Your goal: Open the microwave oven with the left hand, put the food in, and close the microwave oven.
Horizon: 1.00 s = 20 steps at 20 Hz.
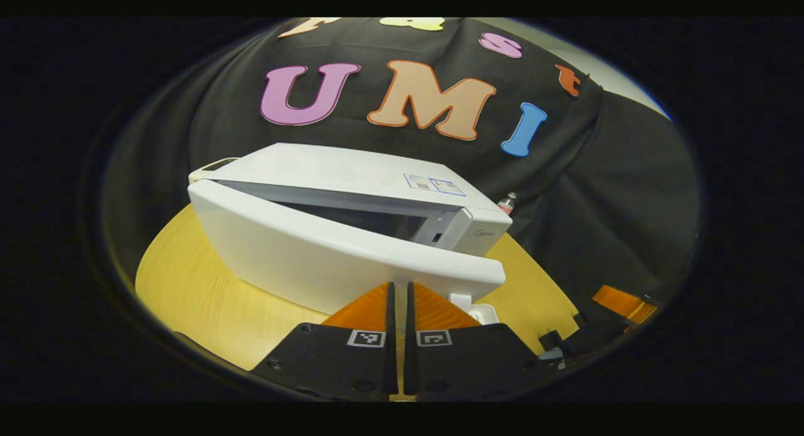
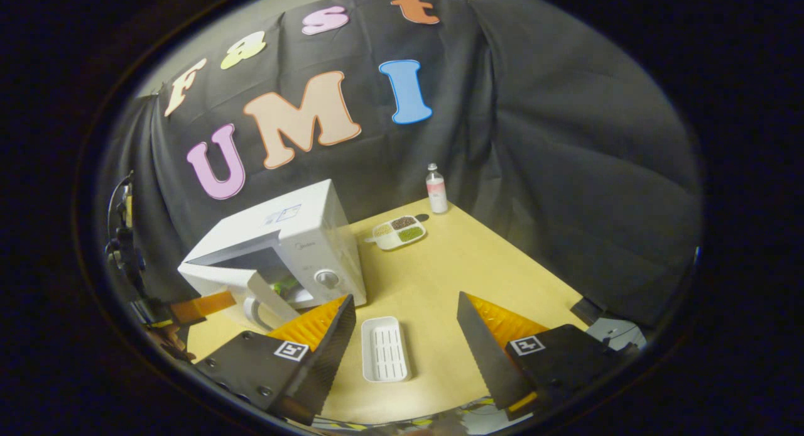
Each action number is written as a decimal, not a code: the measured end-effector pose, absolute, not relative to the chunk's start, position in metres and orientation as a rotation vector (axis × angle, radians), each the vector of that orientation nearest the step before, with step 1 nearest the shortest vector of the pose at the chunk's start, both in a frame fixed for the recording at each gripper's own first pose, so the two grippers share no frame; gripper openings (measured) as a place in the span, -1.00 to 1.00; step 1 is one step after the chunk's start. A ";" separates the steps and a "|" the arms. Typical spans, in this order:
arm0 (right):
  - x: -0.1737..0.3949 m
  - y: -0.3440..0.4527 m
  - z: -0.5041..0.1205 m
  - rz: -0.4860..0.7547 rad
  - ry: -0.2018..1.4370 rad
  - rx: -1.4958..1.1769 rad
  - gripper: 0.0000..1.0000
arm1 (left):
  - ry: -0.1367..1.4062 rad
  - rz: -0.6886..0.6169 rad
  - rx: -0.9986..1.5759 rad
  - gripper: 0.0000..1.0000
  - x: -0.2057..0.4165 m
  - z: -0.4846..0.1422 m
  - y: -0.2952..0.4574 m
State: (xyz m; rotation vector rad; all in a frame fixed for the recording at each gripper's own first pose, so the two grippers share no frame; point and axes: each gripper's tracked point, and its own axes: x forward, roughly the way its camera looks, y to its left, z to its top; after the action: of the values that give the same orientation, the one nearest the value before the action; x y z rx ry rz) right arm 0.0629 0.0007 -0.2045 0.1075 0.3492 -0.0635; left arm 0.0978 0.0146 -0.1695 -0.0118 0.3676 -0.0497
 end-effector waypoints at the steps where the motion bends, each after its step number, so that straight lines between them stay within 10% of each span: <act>1: 0.062 0.001 -0.204 -0.061 0.347 0.112 0.99 | 0.364 -0.051 -0.010 -0.88 0.104 -0.169 0.012; 20: 0.067 -0.003 -0.190 -0.067 0.279 0.124 0.99 | 0.275 0.027 -0.013 -0.88 0.165 -0.157 0.004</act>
State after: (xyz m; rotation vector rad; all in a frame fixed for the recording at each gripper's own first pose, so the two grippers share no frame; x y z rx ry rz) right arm 0.0670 -0.0029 -0.1896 0.1242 0.2795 -0.0674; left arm 0.1650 0.0039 -0.1565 -0.0127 0.2748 0.0266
